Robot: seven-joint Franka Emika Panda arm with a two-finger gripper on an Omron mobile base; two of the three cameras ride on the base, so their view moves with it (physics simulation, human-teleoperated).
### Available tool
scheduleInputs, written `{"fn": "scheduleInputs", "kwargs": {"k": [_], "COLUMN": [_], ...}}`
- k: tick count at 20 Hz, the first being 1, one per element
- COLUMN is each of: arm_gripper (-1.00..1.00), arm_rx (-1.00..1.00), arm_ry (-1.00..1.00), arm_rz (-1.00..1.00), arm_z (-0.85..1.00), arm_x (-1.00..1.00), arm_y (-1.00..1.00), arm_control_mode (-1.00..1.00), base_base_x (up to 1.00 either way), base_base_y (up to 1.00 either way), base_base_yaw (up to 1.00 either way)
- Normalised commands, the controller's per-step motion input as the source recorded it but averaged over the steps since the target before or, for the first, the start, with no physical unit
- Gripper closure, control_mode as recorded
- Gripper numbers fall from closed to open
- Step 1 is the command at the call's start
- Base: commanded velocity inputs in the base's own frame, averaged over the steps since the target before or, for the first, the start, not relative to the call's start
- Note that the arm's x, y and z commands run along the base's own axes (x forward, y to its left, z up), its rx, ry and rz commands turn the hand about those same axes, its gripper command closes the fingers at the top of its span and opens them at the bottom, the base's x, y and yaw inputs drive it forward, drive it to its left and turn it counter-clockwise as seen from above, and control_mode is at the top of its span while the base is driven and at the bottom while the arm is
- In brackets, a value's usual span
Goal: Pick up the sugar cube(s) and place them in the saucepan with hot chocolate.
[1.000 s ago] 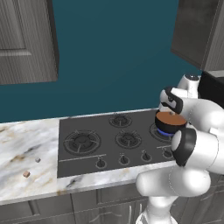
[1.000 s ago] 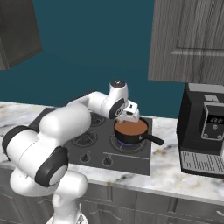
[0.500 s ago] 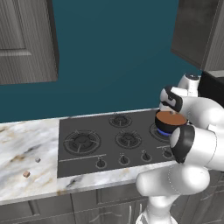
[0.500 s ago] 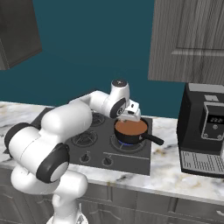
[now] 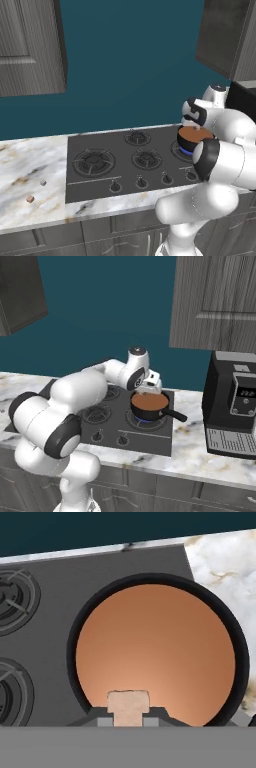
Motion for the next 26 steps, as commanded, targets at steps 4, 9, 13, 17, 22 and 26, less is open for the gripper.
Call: {"fn": "scheduleInputs", "kwargs": {"k": [4,9,13,17,22,26], "arm_gripper": [1.00,1.00,1.00,1.00,1.00,1.00], "arm_rx": [0.00,0.00,0.00,0.00,0.00,0.00], "arm_ry": [0.04,0.05,0.02,0.04,0.04,0.00], "arm_rz": [0.00,0.00,0.00,0.00,0.00,0.00], "arm_z": [-0.07,-0.16,0.00,0.00,-0.09,-0.03], "arm_x": [0.03,0.05,0.22,0.31,0.18,0.00], "arm_y": [-0.12,-0.06,0.00,0.00,-0.07,-0.02], "arm_control_mode": [-1.00,-1.00,-1.00,-1.00,-1.00,-1.00], "base_base_x": [0.00,0.00,0.00,0.00,0.00,0.00], "base_base_y": [0.00,0.00,0.00,0.00,0.00,0.00], "base_base_yaw": [0.00,0.00,0.00,0.00,0.00,0.00]}}
